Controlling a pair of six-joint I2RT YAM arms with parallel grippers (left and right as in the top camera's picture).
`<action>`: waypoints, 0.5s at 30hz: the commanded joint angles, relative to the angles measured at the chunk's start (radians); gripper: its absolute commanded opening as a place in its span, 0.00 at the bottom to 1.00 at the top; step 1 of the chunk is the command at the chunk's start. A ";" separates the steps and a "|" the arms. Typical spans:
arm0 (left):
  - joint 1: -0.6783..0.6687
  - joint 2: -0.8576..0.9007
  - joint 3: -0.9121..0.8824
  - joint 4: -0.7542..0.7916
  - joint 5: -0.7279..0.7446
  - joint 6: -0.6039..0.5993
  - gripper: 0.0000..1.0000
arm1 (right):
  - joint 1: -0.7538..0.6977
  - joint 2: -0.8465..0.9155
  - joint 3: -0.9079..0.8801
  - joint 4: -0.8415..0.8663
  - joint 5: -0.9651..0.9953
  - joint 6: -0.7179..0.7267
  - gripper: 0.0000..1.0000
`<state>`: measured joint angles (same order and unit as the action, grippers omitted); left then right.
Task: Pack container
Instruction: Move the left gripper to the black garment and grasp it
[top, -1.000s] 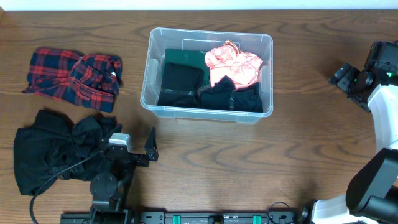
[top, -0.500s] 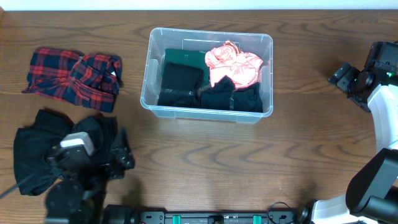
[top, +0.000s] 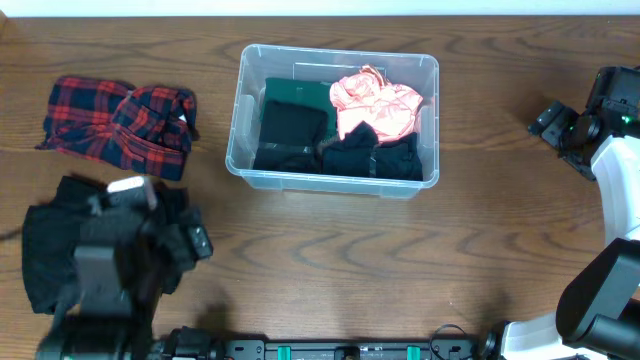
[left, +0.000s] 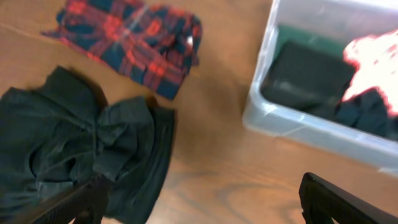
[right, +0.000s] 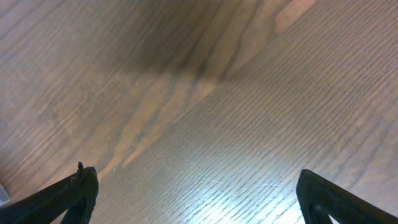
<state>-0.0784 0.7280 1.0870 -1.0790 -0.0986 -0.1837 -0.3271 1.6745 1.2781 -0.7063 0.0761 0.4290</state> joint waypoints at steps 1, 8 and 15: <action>0.005 0.145 -0.003 -0.015 -0.023 0.037 0.98 | -0.003 -0.007 0.014 0.001 0.002 0.012 0.99; 0.005 0.520 -0.003 -0.008 -0.100 0.035 0.98 | -0.003 -0.007 0.014 0.001 0.002 0.011 0.99; 0.005 0.700 -0.003 -0.004 -0.249 -0.039 0.98 | -0.003 -0.007 0.014 0.001 0.002 0.011 0.99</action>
<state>-0.0784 1.4055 1.0855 -1.0760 -0.2348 -0.1894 -0.3271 1.6745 1.2781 -0.7063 0.0753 0.4290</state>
